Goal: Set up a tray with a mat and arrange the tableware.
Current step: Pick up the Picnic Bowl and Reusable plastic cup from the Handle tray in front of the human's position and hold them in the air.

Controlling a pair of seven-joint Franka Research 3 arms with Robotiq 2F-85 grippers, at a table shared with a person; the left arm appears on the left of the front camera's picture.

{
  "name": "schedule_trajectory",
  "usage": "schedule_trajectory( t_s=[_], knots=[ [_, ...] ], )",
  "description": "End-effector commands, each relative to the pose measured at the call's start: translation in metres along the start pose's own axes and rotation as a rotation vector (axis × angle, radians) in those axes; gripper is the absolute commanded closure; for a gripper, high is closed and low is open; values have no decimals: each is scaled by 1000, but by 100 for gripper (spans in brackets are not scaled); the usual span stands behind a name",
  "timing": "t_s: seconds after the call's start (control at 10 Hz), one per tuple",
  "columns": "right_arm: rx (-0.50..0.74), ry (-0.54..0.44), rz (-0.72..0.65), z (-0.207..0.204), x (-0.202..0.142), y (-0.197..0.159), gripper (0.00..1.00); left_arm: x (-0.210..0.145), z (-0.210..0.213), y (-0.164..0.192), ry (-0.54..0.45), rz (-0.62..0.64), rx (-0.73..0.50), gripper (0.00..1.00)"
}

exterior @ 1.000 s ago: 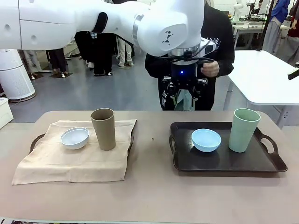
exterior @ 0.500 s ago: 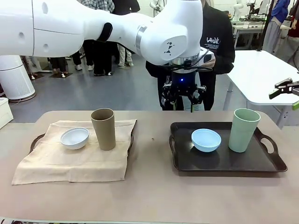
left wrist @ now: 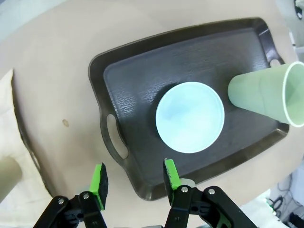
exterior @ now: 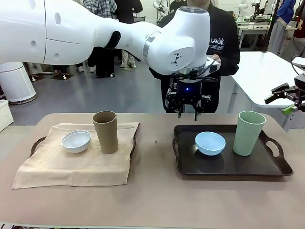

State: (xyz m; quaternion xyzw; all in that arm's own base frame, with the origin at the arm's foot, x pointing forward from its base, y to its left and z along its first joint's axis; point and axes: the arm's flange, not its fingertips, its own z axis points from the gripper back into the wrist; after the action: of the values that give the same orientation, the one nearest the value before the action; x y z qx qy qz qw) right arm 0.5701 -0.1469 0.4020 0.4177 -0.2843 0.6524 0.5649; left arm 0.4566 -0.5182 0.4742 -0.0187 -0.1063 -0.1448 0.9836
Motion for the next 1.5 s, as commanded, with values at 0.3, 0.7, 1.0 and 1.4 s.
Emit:
schedule_trajectory(
  t_s=[0.3, 0.7, 1.0, 1.4],
  knots=[
    [87, 75, -87, -36, -11, -29, 0, 3, -9, -4, -13, 5, 12, 37],
    [112, 126, -103, -72, -11, -53, 0, 20, -37, -21, 21, -2, -20, 37],
    [177, 118, -99, -79, -17, -55, 0, 29, -48, -26, 48, 4, -3, 37],
    [333, 82, -37, -85, -19, -29, 0, 35, -57, -23, 64, 32, 9, 37]
  ],
)
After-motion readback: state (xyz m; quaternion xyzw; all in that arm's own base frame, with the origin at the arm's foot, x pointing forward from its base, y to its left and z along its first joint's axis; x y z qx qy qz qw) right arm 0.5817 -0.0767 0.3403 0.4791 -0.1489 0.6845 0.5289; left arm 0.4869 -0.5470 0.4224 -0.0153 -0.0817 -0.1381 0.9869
